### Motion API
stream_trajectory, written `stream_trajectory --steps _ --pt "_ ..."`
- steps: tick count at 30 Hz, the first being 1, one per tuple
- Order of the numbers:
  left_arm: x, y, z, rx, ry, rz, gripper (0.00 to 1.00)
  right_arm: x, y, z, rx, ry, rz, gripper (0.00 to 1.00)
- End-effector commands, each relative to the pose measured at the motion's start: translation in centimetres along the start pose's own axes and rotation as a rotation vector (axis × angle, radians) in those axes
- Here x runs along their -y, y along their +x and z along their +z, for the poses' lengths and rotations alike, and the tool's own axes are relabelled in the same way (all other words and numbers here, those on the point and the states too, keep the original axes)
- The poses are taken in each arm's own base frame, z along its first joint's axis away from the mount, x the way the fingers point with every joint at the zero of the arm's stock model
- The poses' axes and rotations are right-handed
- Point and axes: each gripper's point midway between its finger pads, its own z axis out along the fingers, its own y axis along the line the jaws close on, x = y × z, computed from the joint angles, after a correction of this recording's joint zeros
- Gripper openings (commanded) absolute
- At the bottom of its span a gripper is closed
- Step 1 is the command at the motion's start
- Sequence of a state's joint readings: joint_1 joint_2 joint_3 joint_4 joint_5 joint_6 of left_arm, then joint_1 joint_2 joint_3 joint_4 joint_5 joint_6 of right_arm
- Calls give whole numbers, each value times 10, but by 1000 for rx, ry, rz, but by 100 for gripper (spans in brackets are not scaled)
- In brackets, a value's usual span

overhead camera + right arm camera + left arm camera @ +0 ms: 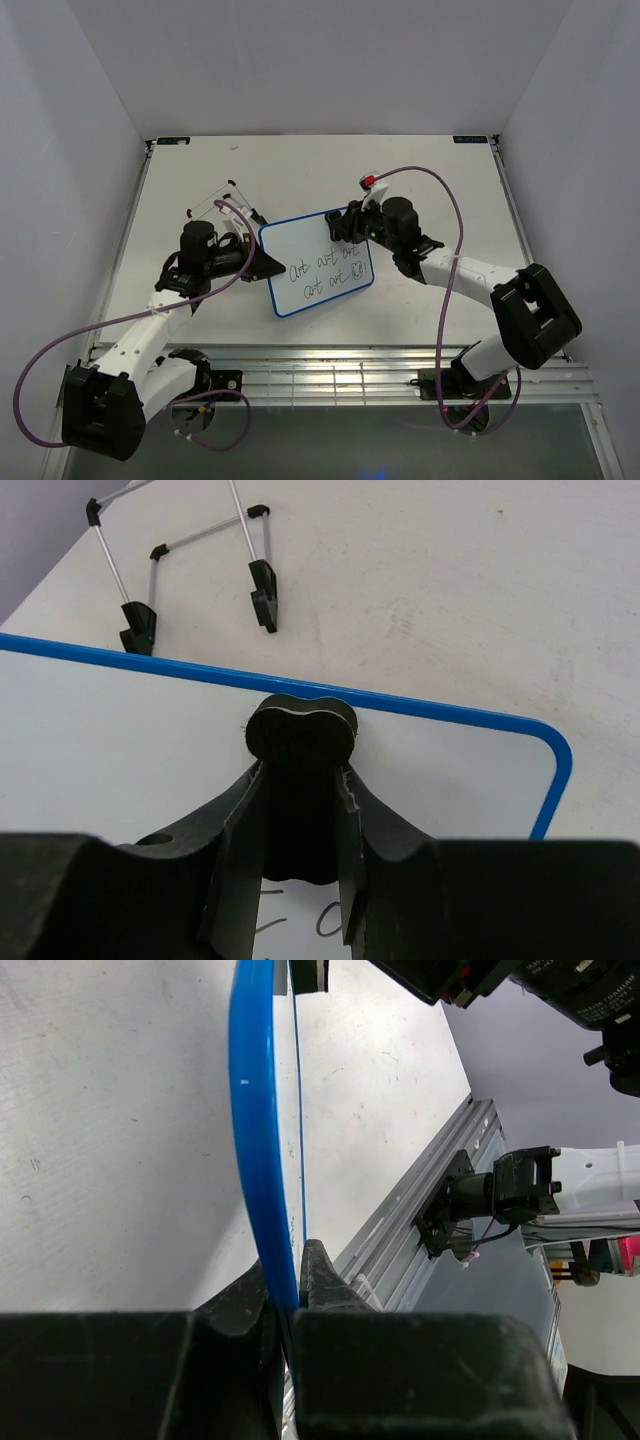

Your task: Erase the whiteboard

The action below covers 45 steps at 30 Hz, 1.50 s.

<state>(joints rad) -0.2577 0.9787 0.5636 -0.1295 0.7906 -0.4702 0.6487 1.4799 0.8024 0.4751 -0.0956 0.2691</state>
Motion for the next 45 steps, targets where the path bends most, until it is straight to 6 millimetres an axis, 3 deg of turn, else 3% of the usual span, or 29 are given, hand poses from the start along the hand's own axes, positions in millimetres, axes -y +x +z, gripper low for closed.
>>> stream_trajectory --steps 1,3,6,8,11,17,23,28,32,34,36,37,38,39,44,45 --pt "42 16 -5 -84 225 160 0 72 44 -17 -93 226 85 8" --pt "43 15 -5 -84 225 161 0 94 54 -30 -102 279 129 8" --pt "43 16 -5 -85 226 162 0 104 60 -37 -104 295 139 8" --pt "43 15 -5 -83 225 163 0 104 62 -37 -112 288 129 8" --pt "42 15 -4 -84 221 159 0 89 60 -35 -97 208 141 8" --pt "43 16 -4 -91 232 155 0 27 24 -20 -9 34 76 8" --pt "44 17 -4 -97 246 155 0 -81 -8 0 76 -221 -59 8" --pt "43 17 -4 -93 241 154 0 -130 -10 11 87 -317 -96 8" --pt "42 15 -3 -87 230 151 0 -163 4 11 82 -364 -131 8" --pt "41 15 -3 -83 220 146 0 -163 15 6 70 -356 -120 8" --pt "39 14 -2 -78 206 144 0 -156 7 -6 107 -316 -94 8" --pt "36 13 -2 -73 185 139 0 -148 20 -14 84 -297 -76 8" --pt "34 13 -1 -71 177 137 0 -143 7 -24 125 -265 -62 8" --pt "34 12 -1 -69 171 137 0 -139 6 -29 127 -248 -58 8" --pt "31 10 -1 -62 149 133 0 -113 25 -56 70 -152 -52 8" --pt "31 10 -1 -59 143 130 0 -105 38 -59 44 -131 -53 8"
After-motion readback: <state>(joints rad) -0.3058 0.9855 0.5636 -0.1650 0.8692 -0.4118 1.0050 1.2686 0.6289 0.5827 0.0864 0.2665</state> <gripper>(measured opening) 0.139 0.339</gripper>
